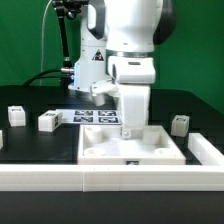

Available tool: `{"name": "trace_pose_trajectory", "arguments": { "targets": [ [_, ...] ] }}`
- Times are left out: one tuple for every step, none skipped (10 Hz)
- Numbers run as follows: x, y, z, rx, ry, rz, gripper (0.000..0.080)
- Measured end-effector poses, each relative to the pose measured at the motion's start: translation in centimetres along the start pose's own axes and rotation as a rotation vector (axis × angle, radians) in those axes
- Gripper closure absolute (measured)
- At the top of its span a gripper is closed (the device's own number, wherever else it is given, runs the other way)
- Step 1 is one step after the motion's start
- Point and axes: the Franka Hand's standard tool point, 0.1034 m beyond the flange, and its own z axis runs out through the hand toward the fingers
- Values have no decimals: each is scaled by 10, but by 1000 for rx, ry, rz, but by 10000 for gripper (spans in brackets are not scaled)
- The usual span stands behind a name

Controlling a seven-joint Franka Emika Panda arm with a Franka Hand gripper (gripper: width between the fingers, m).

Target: Assemble one leg

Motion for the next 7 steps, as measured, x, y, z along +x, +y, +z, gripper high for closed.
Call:
{"name": "trace_pose_trajectory", "arguments": {
  "targets": [
    [8,5,0,-4,3,-9,739],
    [18,11,0,-10,9,-23,739],
    [24,17,0,-16,14,-25,739],
    [26,19,0,-16,15,-22,739],
    [29,20,0,-13,15,-2,739],
    [31,21,0,-12,15,11,739],
    [30,21,0,-13,16,13,739]
  ]
}}
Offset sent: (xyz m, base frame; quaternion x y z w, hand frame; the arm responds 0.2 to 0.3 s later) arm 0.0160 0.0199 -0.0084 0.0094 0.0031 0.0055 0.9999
